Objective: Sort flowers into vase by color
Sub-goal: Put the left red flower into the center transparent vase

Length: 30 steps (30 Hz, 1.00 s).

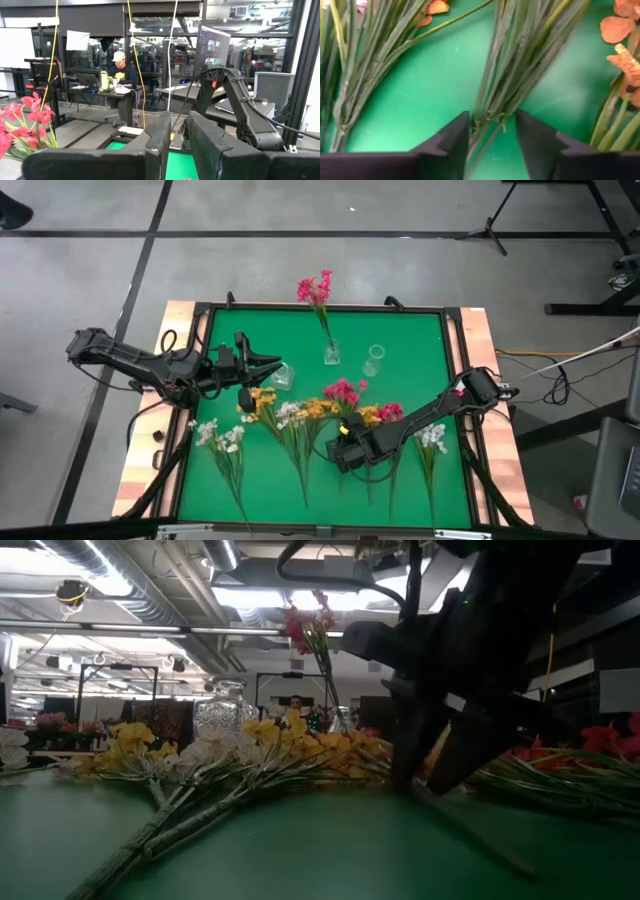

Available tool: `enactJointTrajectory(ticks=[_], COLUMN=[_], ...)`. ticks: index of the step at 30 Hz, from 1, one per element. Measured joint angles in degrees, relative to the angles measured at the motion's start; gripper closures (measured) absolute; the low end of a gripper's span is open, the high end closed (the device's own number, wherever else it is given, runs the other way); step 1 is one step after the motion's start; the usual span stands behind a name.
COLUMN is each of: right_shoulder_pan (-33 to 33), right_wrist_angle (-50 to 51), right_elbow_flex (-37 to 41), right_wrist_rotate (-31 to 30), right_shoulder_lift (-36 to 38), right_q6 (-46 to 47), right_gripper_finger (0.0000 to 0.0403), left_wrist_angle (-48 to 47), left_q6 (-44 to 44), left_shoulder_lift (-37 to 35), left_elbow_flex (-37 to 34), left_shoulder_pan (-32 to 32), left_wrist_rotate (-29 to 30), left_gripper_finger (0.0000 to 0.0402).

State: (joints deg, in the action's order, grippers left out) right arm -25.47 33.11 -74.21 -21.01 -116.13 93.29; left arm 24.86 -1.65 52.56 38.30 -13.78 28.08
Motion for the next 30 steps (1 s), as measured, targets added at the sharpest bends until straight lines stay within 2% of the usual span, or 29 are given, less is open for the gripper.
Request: enactJointTrajectory(ticks=[7,9,14,18,30], right_shoulder_pan=[0.0,0.0,0.01,0.02,0.0], right_wrist_angle=[0.19,-0.01,0.34,2.79,12.15], right_elbow_flex=[0.1,0.1,-0.66,-2.96,-5.34], right_wrist_rotate=[0.2,0.19,-0.12,-1.1,-11.32], right_shoulder_lift=[-0.09,-0.09,-0.17,-0.07,6.48], right_q6=[-2.21,-2.55,-2.98,-5.3,-6.35], right_gripper_finger=[0.0373,0.0391,0.0379,0.0394,0.0397], left_wrist_angle=[0.02,0.0,0.02,0.02,0.61], left_q6=[0.0,0.0,0.0,0.0,0.15], left_shoulder_lift=[0.0,0.0,0.0,0.0,-0.02], left_elbow_flex=[0.0,0.0,0.0,0.0,0.0], left_shoulder_pan=[0.0,0.0,0.0,-0.02,0.0], left_wrist_rotate=[0.0,0.0,-0.01,-0.02,-0.02], left_gripper_finger=[0.0337,0.0337,0.0337,0.0337,0.0337])
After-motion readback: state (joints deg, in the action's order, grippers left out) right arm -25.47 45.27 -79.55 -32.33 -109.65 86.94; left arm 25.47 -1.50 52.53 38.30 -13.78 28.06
